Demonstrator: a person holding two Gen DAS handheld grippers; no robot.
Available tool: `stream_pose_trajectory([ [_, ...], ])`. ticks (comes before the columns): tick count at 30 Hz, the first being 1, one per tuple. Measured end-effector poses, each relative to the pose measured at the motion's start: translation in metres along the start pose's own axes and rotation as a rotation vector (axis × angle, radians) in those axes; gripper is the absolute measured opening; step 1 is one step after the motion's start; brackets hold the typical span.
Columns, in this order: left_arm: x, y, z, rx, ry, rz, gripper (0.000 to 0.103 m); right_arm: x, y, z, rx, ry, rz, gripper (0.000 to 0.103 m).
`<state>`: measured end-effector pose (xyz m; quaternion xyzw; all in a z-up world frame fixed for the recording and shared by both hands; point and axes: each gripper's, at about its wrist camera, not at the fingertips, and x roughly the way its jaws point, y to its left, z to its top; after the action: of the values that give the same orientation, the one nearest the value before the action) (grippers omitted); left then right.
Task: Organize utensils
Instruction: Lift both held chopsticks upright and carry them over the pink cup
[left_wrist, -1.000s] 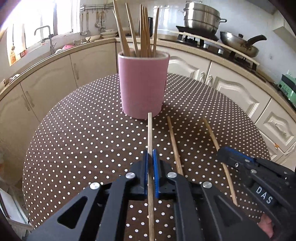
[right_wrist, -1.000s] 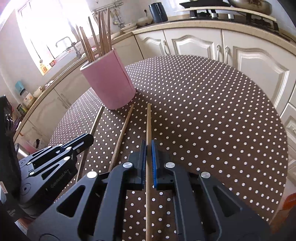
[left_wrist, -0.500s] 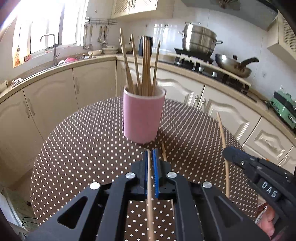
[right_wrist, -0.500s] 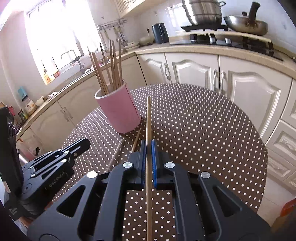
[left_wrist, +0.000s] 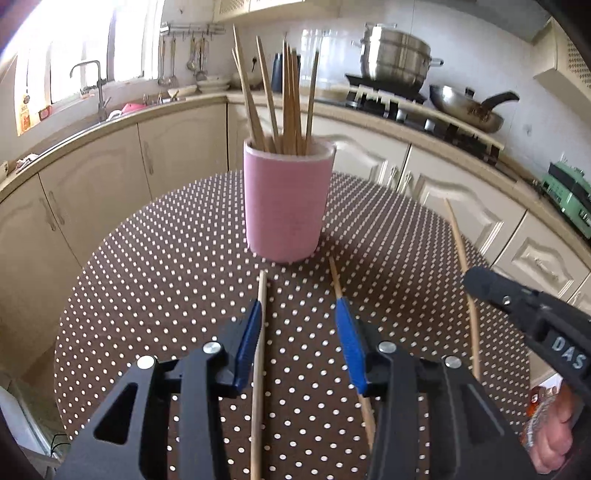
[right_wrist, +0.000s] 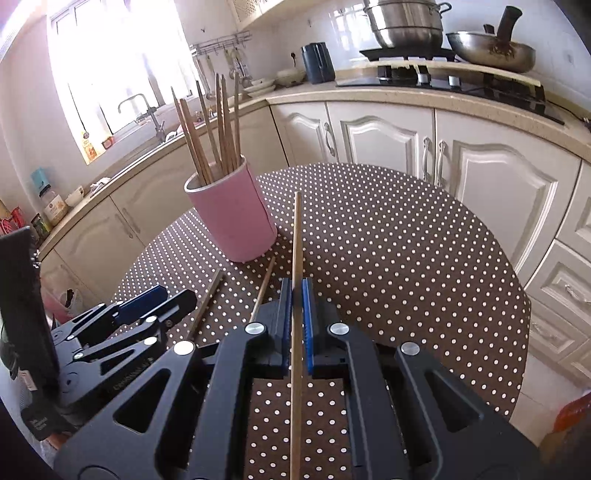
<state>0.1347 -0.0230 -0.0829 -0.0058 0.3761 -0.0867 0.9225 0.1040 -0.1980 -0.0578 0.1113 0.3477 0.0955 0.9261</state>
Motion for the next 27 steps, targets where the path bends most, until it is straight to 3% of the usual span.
stream_pose_trajectory([
  [6,0.028,0.009,-0.002,-0.017,0.075,0.11,0.042,0.018,-0.003,-0.007,0.016,0.055,0.015,0.006],
  [9,0.049,0.015,-0.005,-0.039,0.15,0.168,0.042,0.028,-0.006,-0.01,0.035,0.091,0.02,0.006],
  [11,0.052,0.017,-0.005,-0.045,0.133,0.181,0.043,0.033,-0.007,-0.012,0.043,0.109,0.026,0.006],
  [12,0.053,0.018,-0.005,-0.045,0.13,0.178,0.034,0.035,-0.008,-0.013,0.045,0.115,0.026,0.006],
  [13,0.053,0.019,-0.003,-0.046,0.124,0.175,0.009,0.037,-0.009,-0.014,0.047,0.12,0.025,0.006],
  [21,0.046,0.036,-0.002,-0.101,0.101,0.152,0.007,0.037,-0.01,-0.01,0.051,0.118,0.034,0.006],
  [27,0.009,0.04,0.002,-0.139,-0.01,0.112,0.006,0.023,-0.007,-0.001,0.034,0.072,0.026,0.006],
])
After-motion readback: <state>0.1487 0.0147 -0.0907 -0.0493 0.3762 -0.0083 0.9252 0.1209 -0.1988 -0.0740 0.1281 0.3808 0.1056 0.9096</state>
